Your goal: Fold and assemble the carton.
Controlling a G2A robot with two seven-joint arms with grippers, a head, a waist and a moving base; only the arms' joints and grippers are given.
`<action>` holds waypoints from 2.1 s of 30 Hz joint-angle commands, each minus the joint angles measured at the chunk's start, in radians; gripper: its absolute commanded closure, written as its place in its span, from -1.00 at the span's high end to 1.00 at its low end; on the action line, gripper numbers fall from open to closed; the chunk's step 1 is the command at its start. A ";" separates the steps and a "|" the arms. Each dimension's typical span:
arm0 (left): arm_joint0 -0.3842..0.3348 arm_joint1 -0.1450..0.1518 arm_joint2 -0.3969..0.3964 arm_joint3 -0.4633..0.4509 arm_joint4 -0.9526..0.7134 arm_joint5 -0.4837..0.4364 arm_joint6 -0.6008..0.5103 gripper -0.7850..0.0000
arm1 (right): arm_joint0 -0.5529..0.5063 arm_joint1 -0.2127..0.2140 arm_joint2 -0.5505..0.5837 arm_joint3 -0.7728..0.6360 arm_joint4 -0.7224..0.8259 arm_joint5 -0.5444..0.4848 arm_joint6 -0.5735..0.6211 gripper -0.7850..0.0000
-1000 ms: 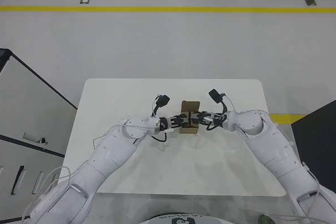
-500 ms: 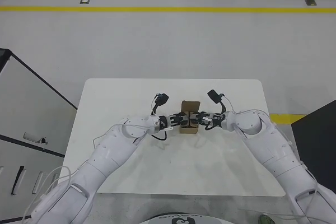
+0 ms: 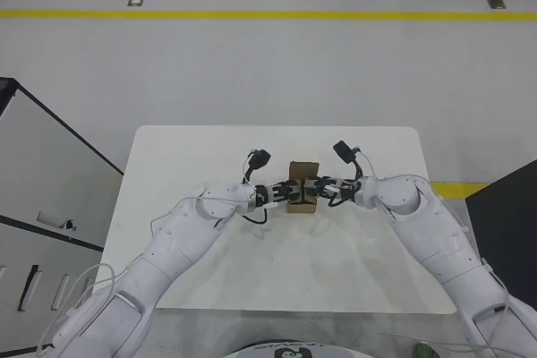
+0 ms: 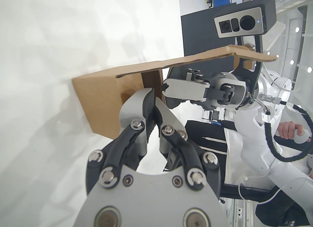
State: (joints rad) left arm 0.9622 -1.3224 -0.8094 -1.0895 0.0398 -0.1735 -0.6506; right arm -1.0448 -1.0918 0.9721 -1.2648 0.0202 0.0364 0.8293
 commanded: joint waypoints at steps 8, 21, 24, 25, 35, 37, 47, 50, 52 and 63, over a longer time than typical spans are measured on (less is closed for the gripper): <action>0.011 0.002 -0.017 -0.015 0.009 -0.003 -0.009 -1.00 | 0.008 -0.007 -0.006 0.017 0.000 0.002 0.002 -1.00; 0.014 -0.002 -0.024 -0.009 0.017 -0.003 -0.016 -1.00 | -0.005 -0.008 0.006 0.003 -0.008 0.006 0.000 -1.00; 0.017 -0.001 -0.028 -0.013 0.018 -0.005 -0.017 -1.00 | -0.005 -0.010 0.005 0.007 -0.007 0.007 -0.003 -1.00; 0.018 -0.001 -0.030 -0.014 0.019 -0.005 -0.018 -1.00 | -0.005 -0.010 0.005 0.007 -0.007 0.008 -0.003 -1.00; 0.025 -0.002 -0.037 -0.015 0.021 -0.005 -0.025 -1.00 | -0.008 -0.013 0.009 0.012 -0.009 0.006 -0.003 -1.00; 0.027 -0.002 -0.039 -0.015 0.022 -0.005 -0.024 -1.00 | -0.009 -0.013 0.011 0.010 -0.010 0.007 -0.003 -1.00; 0.057 0.011 -0.080 -0.079 0.031 -0.045 -0.033 1.00 | -0.048 0.003 0.078 -0.063 0.018 -0.027 0.024 1.00; 0.079 0.022 -0.106 -0.121 0.037 -0.045 -0.045 1.00 | -0.077 0.016 0.124 -0.108 0.028 -0.035 0.044 1.00; 0.099 0.031 -0.127 -0.157 0.046 -0.045 -0.057 1.00 | -0.102 0.026 0.163 -0.142 0.043 -0.038 0.062 1.00; 0.159 0.059 -0.183 -0.267 0.083 -0.041 -0.121 1.00 | -0.175 0.053 0.273 -0.231 0.091 -0.054 0.135 1.00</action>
State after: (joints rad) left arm 1.1211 -1.2633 -0.9924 -1.3571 0.1231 -0.2149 -0.7714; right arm -1.2199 -1.0389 1.2451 -1.4957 0.1115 -0.0182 0.9645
